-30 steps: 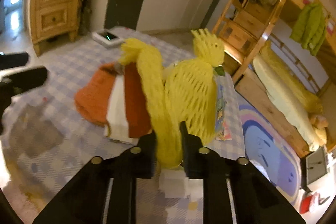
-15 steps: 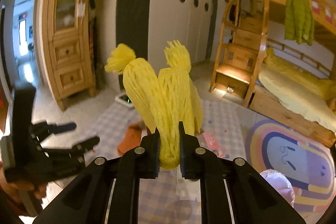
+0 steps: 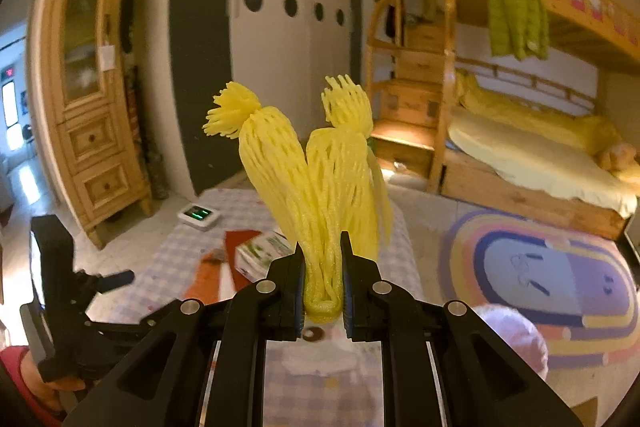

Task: Collect trash
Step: 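Grasp the yellow foam nets with the right gripper while the left gripper grasps the milk carton, then carry the foam nets and milk carton with both grippers over the wastebasket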

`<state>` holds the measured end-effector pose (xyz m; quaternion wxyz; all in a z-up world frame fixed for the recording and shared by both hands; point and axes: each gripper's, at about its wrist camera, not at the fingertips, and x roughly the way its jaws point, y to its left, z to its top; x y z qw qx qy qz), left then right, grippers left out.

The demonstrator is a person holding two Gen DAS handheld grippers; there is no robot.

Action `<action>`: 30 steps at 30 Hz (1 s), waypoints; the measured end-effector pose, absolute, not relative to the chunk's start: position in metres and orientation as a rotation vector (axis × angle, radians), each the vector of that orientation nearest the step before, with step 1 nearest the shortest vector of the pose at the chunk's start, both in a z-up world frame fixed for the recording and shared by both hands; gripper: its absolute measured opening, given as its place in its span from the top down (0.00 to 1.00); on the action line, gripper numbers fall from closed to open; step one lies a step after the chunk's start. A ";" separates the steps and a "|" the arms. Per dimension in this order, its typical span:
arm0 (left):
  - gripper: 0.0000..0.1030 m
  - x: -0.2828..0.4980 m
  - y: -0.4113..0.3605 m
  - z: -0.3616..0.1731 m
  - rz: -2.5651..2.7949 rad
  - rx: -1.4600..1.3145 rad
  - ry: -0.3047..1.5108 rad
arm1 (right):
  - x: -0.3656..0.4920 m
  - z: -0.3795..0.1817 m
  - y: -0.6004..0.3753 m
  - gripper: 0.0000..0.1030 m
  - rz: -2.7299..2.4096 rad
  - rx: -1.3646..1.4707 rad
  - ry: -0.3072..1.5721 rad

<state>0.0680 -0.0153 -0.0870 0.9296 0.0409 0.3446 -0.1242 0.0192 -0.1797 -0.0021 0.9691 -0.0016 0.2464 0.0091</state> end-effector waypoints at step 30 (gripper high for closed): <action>0.20 0.178 -0.137 -0.134 -0.335 0.329 0.785 | 0.046 -0.075 -0.260 0.86 -0.155 0.106 0.683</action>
